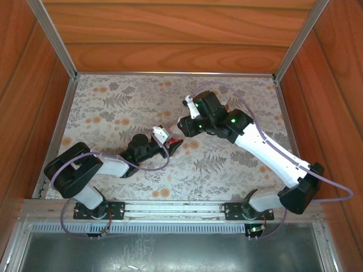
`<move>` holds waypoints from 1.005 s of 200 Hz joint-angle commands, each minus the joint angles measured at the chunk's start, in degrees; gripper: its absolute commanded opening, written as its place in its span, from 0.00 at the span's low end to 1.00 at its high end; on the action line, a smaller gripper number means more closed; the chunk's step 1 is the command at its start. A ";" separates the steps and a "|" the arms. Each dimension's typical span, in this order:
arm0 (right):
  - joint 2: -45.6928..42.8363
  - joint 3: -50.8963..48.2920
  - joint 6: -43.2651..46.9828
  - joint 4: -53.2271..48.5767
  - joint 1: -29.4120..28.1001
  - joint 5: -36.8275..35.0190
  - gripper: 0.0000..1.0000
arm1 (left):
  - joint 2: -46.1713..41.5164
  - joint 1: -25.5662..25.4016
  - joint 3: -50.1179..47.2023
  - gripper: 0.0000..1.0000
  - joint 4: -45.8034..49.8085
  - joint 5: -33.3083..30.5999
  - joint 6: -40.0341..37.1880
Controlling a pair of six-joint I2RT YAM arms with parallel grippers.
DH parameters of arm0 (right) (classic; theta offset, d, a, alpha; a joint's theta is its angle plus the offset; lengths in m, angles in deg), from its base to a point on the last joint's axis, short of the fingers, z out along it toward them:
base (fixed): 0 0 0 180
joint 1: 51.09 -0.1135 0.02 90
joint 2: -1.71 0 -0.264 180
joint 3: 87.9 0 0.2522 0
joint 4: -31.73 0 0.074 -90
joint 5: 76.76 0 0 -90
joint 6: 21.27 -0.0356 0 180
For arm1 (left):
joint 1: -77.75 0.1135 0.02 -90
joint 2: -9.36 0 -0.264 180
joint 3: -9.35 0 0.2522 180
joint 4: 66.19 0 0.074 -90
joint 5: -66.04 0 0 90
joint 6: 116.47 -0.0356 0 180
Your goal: Screw on the bottle caps
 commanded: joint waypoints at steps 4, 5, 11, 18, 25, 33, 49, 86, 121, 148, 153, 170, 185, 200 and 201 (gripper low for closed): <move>-4.17 -2.86 5.04 6.95 -0.49 4.49 0.70 | 0.77 0.68 0.00 0.69 7.25 2.35 1.56; -4.28 -3.02 5.21 7.14 -0.53 4.65 0.71 | 0.79 0.68 0.05 0.69 7.27 2.44 1.57; -5.28 -3.85 5.90 8.29 -0.53 5.25 0.74 | 0.75 0.86 0.23 0.69 7.58 3.14 1.75; -6.26 -5.06 6.52 9.65 -0.46 6.14 0.76 | 0.73 1.10 0.32 0.69 7.79 4.05 1.85; -7.25 -6.03 7.44 10.64 -0.48 6.87 0.79 | 0.73 1.39 0.43 0.69 7.96 4.78 1.84; -8.33 -7.04 8.71 11.34 -0.48 7.20 0.80 | 0.73 1.63 0.50 0.69 8.05 5.37 1.78; -10.51 -8.70 12.17 11.90 -0.48 7.54 0.82 | 0.64 2.03 0.28 0.69 8.23 6.58 1.25; -16.84 -13.76 24.59 16.07 -0.40 8.31 0.87 | 0.68 3.46 -0.34 0.70 8.21 13.37 0.41; -18.16 -14.09 38.47 14.89 2.61 15.52 0.88 | -0.19 3.99 -1.14 0.70 8.42 17.30 -1.60; -15.15 -9.31 46.06 6.93 6.52 24.90 0.81 | -0.24 4.30 -1.02 0.70 8.69 21.29 -3.29; -14.43 -8.50 47.33 5.49 7.16 26.20 0.79 | -0.24 4.35 -0.90 0.70 8.77 21.86 -3.43; -11.90 -5.50 50.50 1.21 8.94 28.12 0.71 | -0.24 4.51 -1.06 0.70 8.86 23.92 -4.45; -9.52 -3.11 52.86 -2.58 10.42 29.24 0.67 | -0.46 4.54 -1.40 0.70 8.94 24.77 -5.63; -7.07 -0.29 55.92 -7.50 11.35 30.92 0.66 | -0.50 4.58 -1.75 0.70 9.04 25.13 -6.73; -6.69 0.01 56.36 -8.22 11.42 31.05 0.66 | -0.50 4.60 -1.75 0.70 9.04 25.16 -6.80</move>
